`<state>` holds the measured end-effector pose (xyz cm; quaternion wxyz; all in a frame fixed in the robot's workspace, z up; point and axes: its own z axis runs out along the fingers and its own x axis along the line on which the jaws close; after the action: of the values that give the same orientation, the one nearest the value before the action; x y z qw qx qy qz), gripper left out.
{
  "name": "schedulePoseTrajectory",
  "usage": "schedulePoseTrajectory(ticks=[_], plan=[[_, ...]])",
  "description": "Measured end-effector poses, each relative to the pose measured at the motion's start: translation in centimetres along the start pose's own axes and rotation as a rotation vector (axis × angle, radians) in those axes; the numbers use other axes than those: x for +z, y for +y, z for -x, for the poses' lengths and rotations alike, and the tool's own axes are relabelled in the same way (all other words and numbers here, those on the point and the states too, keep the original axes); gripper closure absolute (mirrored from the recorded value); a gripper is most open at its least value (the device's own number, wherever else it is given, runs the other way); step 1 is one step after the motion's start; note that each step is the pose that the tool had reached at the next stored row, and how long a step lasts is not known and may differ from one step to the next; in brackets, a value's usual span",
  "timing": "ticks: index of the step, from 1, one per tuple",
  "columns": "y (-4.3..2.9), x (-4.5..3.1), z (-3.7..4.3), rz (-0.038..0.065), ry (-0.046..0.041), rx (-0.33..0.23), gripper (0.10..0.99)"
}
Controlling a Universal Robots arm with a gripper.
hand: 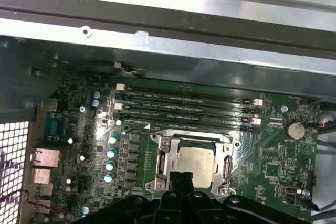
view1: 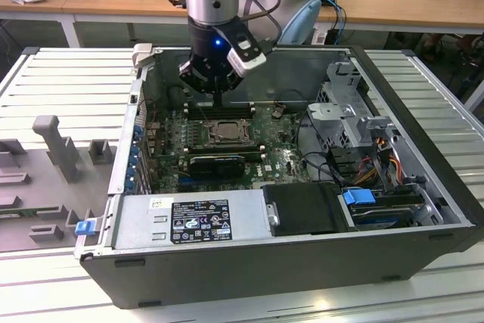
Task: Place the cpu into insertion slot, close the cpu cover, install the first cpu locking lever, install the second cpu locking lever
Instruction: 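Install the first cpu locking lever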
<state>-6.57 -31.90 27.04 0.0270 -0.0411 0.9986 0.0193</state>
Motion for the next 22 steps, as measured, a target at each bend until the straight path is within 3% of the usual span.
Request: schedulePoseTrajectory(ticks=[2, 7, 13, 17, 22], plan=[[0.01, 0.04, -0.18, -0.001, -0.0007, 0.017, 0.98], [0.13, 0.13, -1.64, -0.001, -0.0007, 0.018, 0.98], [0.46, 0.43, -4.05, -0.001, -0.0008, 0.018, 0.98], [0.96, 0.58, -4.87, -0.001, -0.0007, 0.018, 0.98], [1.61, 0.78, -5.31, -0.001, -0.0008, 0.018, 0.98]])
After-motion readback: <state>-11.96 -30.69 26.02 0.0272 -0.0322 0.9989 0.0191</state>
